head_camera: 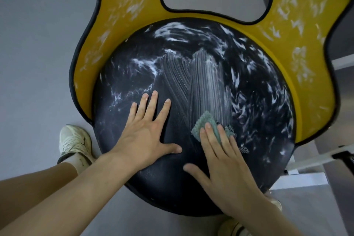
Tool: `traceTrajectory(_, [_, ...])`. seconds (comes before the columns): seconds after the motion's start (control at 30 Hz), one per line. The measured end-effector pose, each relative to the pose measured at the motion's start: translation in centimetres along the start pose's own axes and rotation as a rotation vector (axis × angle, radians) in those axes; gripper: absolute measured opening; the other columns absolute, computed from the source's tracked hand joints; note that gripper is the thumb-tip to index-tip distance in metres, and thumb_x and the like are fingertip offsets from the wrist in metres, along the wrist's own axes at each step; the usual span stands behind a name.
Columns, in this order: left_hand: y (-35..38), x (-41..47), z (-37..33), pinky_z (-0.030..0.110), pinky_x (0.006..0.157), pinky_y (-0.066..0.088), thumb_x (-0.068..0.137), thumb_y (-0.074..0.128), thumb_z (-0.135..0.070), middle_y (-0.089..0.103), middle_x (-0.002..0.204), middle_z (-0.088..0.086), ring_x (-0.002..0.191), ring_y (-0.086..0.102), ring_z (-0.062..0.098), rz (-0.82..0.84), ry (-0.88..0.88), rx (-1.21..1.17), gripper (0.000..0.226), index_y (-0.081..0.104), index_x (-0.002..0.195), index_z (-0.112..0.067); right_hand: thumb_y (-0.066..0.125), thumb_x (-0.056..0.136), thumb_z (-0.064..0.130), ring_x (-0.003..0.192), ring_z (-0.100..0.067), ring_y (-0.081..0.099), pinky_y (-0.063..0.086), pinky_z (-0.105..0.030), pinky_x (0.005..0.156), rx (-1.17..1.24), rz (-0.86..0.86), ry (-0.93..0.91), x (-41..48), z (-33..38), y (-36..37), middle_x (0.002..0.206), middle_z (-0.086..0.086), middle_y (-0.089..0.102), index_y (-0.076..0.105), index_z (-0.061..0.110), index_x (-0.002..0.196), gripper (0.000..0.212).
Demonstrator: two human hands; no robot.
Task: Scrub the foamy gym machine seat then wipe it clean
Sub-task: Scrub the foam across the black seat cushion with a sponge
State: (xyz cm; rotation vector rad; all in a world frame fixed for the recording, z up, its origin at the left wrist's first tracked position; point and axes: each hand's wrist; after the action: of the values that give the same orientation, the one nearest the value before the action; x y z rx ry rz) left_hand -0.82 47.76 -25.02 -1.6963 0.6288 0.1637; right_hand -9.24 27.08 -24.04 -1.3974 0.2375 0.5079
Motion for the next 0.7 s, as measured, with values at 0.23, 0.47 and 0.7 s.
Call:
traceTrajectory(0.23, [0.3,0.0,0.3,0.046,0.122,-0.019,0.074,0.046,-0.088,-0.047,0.154,0.004,0.141,-0.046,0.022,-0.006,0.007,0.002,0.123,-0.032,0.152,-0.033,-0.001,0.088,0.084,0.153,-0.021,-0.023,-0.009,-0.044,0.126,-0.033,-0.134,0.075,13.8,-2.9,-6.0,0.167,0.0,-0.023,-0.017,0.019,0.16,0.098])
traceTrajectory(0.47, [-0.1,0.8,-0.3,0.049,0.122,-0.018,0.072,0.047,-0.089,-0.046,0.155,0.005,0.142,-0.043,0.025,0.022,0.005,0.028,0.126,-0.032,0.152,-0.033,0.007,0.1,0.069,0.156,-0.022,-0.015,-0.005,-0.043,0.127,0.052,-0.177,0.059,16.6,-3.2,-7.9,0.17,-0.001,-0.011,-0.003,0.018,0.163,0.082])
traceTrajectory(0.7, [-0.3,0.7,-0.9,0.048,0.122,-0.017,0.074,0.051,-0.087,-0.044,0.156,0.006,0.144,-0.041,0.025,0.017,0.009,0.02,0.126,-0.03,0.153,-0.032,0.003,0.105,0.056,0.156,-0.018,-0.011,0.005,-0.044,0.126,0.013,-0.173,-0.038,0.4,-1.7,0.8,0.17,0.003,-0.002,0.005,0.018,0.163,0.069])
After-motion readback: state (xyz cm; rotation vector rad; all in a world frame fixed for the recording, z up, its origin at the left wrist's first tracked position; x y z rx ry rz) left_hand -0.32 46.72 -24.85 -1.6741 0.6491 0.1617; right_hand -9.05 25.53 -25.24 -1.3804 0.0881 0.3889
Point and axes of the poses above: each hand's wrist, its own x-axis towards the middle knuckle, its own y-axis out of the palm, z = x × y
